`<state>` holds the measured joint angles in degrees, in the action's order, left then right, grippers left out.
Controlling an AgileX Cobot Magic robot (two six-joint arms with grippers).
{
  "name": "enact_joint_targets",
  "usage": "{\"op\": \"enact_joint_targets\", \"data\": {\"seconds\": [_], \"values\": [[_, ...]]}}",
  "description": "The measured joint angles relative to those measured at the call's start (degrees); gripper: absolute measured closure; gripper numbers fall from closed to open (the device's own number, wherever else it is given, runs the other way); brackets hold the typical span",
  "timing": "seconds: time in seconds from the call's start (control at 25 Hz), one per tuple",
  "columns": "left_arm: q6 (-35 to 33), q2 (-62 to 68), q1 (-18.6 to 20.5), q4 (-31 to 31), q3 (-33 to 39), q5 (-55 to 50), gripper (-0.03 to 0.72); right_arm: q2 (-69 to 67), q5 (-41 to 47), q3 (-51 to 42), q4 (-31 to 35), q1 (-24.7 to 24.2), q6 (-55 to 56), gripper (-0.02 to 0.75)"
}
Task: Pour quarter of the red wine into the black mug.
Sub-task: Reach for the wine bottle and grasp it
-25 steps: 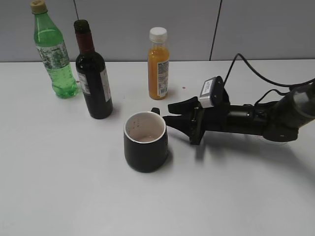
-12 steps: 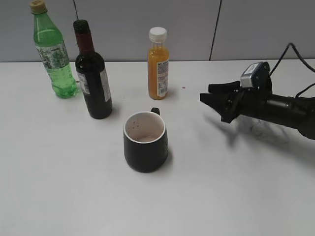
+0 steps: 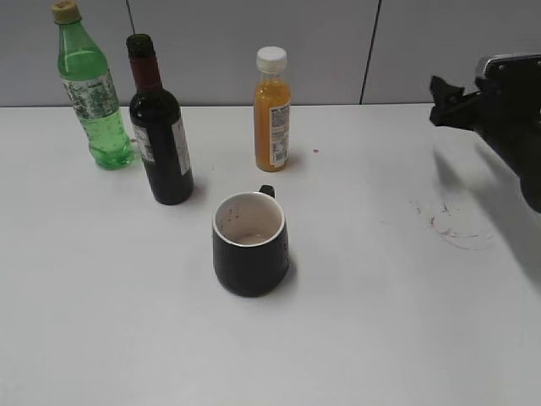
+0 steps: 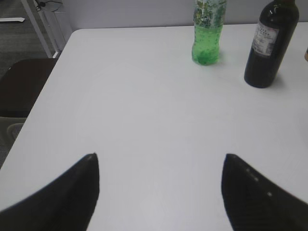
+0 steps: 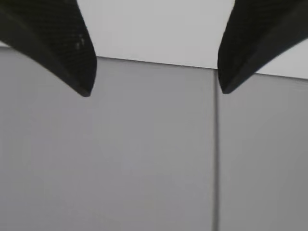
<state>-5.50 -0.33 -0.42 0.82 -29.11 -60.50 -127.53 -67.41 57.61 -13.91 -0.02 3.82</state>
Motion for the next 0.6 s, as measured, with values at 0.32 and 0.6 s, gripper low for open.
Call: {"op": "enact_joint_targets", "data": {"seconds": [0.32,0.6], "values": [[0.0,0.0,0.0,0.0,0.0,0.0,0.099,9.66,39.55,8.13,11.5,-1.28,-1.8,0.139],[0.0,0.0,0.0,0.0,0.0,0.0,0.099,12.47,86.73,27.25,12.08,-1.29,-1.99,0.143]]}}
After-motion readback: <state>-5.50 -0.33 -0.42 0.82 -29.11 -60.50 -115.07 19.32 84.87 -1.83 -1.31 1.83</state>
